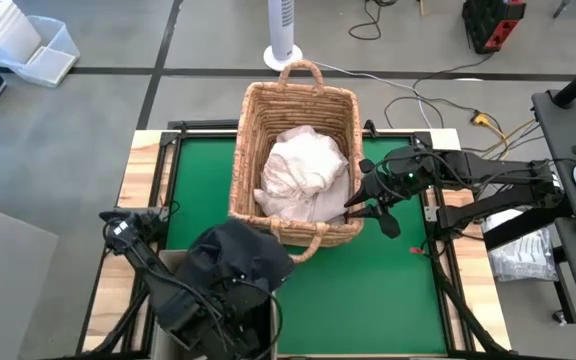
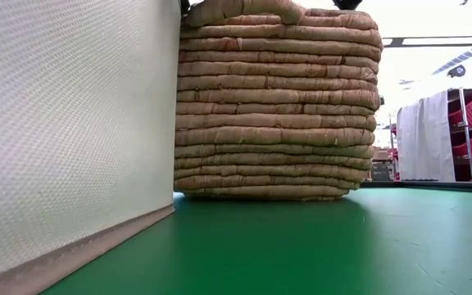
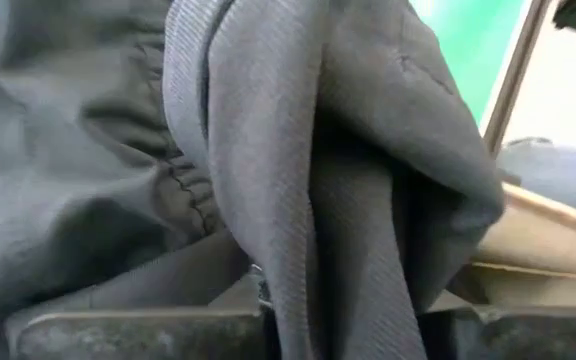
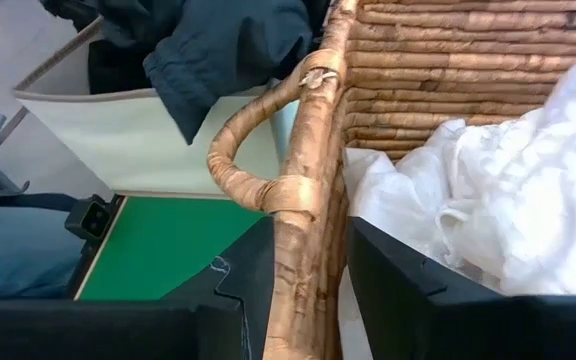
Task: Sort clothes
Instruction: Put the black pants into the gray laundry bin
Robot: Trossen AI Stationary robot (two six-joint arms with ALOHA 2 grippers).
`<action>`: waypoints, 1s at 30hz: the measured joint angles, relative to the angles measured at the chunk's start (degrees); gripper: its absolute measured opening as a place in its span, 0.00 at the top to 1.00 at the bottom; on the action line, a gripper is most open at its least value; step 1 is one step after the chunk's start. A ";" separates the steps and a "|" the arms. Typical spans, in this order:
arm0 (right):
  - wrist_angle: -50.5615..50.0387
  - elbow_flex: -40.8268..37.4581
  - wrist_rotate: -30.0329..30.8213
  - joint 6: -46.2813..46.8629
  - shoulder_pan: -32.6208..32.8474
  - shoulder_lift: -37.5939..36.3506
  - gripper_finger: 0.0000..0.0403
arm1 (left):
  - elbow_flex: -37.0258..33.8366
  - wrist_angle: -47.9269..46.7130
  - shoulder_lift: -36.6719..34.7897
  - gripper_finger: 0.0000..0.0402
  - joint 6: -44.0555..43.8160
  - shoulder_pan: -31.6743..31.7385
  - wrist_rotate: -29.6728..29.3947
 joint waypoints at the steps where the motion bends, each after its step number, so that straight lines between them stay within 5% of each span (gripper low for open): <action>1: 0.01 -0.10 -0.02 0.01 0.23 0.00 0.71 | -0.23 -0.03 0.31 0.91 -0.03 -0.03 0.32; 6: 0.04 -1.14 -0.02 0.16 0.88 0.00 0.69 | -0.33 0.02 0.83 0.79 -1.77 -0.07 3.03; 14: 0.10 -4.20 0.00 1.05 0.88 -0.04 0.66 | -0.33 0.00 0.63 0.43 -3.64 -0.07 7.24; 19: 0.35 -4.91 0.00 1.05 0.88 -0.07 0.68 | -0.33 0.00 0.28 0.26 -1.78 -0.07 15.96; 30: 1.36 -4.95 0.02 0.72 0.86 -0.13 0.72 | 3.93 -0.02 -1.16 0.25 -5.25 -0.27 23.82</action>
